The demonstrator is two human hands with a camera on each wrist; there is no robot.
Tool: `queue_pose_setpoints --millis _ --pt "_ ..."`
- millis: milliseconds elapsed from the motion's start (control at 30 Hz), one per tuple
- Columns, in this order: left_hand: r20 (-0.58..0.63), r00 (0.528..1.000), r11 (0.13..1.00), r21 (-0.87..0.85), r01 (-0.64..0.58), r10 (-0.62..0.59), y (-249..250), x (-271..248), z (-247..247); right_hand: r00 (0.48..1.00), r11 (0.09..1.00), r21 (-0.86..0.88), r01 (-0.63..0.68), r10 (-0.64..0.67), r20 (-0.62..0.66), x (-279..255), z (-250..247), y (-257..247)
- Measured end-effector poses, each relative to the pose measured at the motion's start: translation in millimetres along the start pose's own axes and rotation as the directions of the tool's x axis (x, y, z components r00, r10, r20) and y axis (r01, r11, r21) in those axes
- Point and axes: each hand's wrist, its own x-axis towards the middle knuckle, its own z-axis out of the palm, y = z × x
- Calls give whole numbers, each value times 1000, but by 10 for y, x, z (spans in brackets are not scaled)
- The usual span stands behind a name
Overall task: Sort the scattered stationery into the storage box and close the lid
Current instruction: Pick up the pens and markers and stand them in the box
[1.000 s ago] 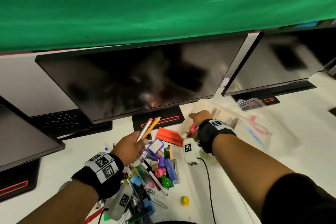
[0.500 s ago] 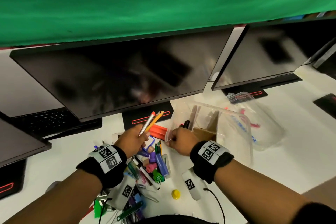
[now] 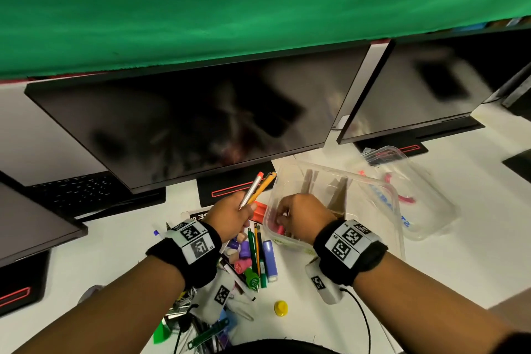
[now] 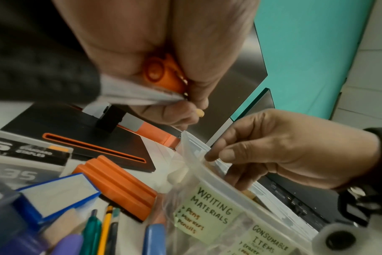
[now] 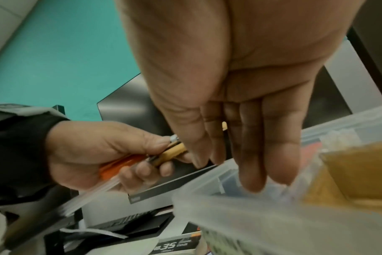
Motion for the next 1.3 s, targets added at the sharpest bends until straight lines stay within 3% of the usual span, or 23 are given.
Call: queue_pose_setpoints --millis 67,133,167,233,267,300,433,567,733,1000,1167,1300 --pt "15 1000 1000 -5 -3 3 65 18 50 999 997 71 -14 17 -49 -50 4 43" --pt "38 999 1000 -10 -20 21 114 64 122 978 963 259 -69 117 -174 -4 -32 131" --pt "52 998 1000 -5 -27 27 151 70 156 960 914 394 -93 187 -207 39 -59 166" --pt "87 996 999 24 -34 32 228 70 238 935 711 693 -119 316 -164 108 -126 197" --pt "102 994 999 18 -36 34 242 82 283 927 618 777 -124 351 -131 139 -156 197" --pt "113 993 999 2 -33 32 265 99 334 926 591 798 -119 357 -126 147 -197 202" --pt "120 993 1000 10 -21 20 366 205 448 952 771 630 -93 254 -172 187 -261 234" --pt "99 995 1000 20 -21 19 521 303 497 963 784 619 -34 191 -189 251 -378 347" --pt "104 995 997 -80 16 -8 564 386 601 982 905 424 -12 91 -167 304 -510 476" --pt "62 998 986 -169 11 0 616 485 651 998 924 378 57 -49 -30 282 -594 418" --pt "-22 1000 955 -297 -2 -5 669 585 650 999 914 404 28 -13 -40 229 -546 426" --pt "-120 993 951 -308 -30 -8 687 670 632 997 916 394 -70 51 57 159 -471 452"
